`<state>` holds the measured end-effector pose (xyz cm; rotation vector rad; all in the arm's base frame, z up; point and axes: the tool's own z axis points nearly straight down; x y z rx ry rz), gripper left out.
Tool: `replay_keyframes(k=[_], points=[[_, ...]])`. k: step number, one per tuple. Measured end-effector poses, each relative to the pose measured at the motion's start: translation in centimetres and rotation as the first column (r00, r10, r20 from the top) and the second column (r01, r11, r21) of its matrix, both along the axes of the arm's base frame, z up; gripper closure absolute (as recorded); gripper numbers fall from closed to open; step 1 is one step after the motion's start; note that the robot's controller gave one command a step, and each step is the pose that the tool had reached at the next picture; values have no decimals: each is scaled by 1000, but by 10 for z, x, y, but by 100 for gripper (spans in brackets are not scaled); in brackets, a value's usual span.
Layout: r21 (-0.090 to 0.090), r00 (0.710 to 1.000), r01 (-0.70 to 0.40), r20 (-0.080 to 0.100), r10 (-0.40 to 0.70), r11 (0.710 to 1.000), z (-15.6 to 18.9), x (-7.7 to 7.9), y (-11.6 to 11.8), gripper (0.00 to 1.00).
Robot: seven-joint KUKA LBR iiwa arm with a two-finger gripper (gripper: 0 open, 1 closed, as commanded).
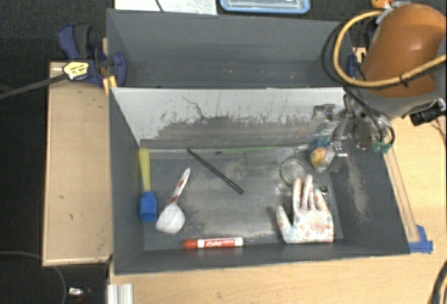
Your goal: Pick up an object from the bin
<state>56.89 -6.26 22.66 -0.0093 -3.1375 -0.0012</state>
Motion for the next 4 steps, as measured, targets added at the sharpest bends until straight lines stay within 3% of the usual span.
replay_keyframes(k=[1,2,3,4], points=[[-1,1000,-2,8,2,1000,4,1,0,0],[0,993,119,11,-119,993,-73,-31,-20,0],[-2,996,-87,14,87,996,-81,-48,-22,0],[-4,847,-531,10,531,847,-101,-68,-36,0]])
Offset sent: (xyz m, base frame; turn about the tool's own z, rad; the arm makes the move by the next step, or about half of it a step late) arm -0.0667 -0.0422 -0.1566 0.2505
